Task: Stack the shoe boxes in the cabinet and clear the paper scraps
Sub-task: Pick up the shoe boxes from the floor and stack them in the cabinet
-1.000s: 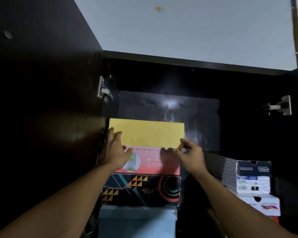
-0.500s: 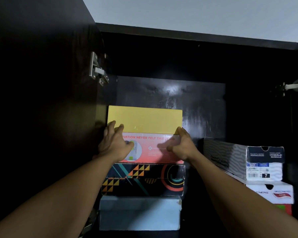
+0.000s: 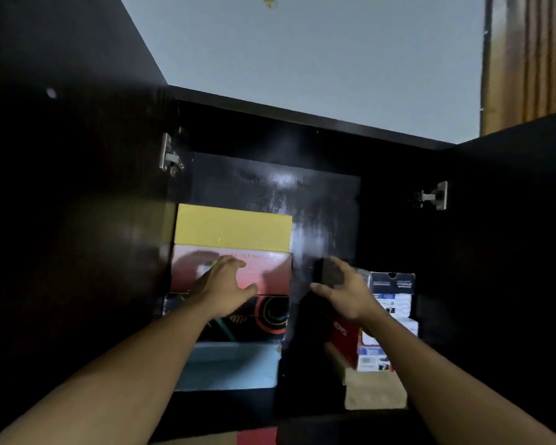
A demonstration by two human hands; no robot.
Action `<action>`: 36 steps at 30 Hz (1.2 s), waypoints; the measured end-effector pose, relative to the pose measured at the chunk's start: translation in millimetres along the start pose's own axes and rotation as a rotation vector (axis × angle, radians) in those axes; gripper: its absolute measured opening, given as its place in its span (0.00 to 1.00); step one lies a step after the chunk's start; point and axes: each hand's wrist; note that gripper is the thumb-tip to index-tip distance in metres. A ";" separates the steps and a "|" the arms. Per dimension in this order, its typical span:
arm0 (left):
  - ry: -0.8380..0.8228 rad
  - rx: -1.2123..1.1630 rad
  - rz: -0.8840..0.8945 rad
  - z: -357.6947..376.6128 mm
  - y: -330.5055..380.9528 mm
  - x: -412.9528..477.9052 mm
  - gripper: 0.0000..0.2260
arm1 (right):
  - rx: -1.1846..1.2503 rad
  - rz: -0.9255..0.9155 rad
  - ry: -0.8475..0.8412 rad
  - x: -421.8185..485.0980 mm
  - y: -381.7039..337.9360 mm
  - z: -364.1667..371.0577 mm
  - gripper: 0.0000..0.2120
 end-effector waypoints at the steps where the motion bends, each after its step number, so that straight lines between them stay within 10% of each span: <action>1: -0.022 -0.021 0.040 5.8 13.8 -13.9 0.31 | 0.003 0.017 0.019 -18.8 -6.9 -16.0 0.34; 21: -0.626 -0.321 0.568 109.5 326.6 -327.4 0.26 | -0.729 0.732 0.417 -452.3 -113.7 -332.6 0.38; 36: -1.101 -0.054 0.675 435.4 442.9 -507.9 0.27 | -0.681 1.120 0.471 -697.7 80.9 -489.2 0.35</action>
Point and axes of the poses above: each hand's wrist, its own x-axis towards the middle knuckle, its own z-axis out of the palm, y = z × x, and after that the axes turned 12 degrees about -z, right-handed
